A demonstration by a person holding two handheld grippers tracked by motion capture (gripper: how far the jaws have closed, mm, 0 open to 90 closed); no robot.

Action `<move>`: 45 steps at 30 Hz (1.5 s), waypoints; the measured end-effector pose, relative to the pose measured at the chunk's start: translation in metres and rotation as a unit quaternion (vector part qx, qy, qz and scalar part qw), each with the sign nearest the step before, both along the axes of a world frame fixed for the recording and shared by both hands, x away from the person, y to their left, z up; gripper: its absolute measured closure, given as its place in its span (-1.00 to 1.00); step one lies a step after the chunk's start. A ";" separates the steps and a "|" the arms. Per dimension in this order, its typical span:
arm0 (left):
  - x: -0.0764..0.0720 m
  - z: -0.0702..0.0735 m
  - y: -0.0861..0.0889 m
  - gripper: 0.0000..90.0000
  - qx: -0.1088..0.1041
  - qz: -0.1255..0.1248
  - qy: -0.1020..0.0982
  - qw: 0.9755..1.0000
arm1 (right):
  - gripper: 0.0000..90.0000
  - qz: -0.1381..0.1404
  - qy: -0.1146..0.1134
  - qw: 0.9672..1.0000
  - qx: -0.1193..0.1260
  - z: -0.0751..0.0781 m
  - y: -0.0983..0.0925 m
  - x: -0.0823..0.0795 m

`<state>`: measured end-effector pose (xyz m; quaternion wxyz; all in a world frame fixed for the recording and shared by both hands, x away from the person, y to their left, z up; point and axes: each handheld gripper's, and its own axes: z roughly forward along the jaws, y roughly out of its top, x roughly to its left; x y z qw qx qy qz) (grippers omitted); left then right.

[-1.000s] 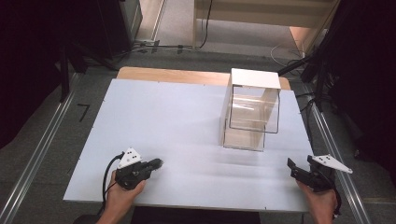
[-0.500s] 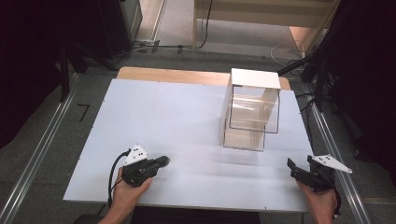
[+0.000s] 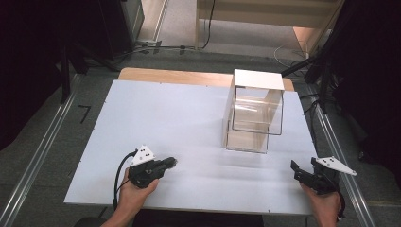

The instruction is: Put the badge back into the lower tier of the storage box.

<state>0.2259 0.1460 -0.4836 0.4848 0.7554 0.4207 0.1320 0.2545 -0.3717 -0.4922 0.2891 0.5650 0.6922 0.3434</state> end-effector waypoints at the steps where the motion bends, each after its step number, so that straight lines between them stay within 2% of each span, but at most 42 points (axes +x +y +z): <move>1: 0.000 0.000 -0.001 0.97 0.000 -0.001 0.000 1.000 | -0.57 0.000 0.000 1.000 0.001 0.000 0.000 0.000; 45: 0.019 0.012 -0.046 0.97 -0.009 -0.043 -0.010 0.999 | -0.57 0.000 0.003 1.000 0.001 0.000 0.001 0.000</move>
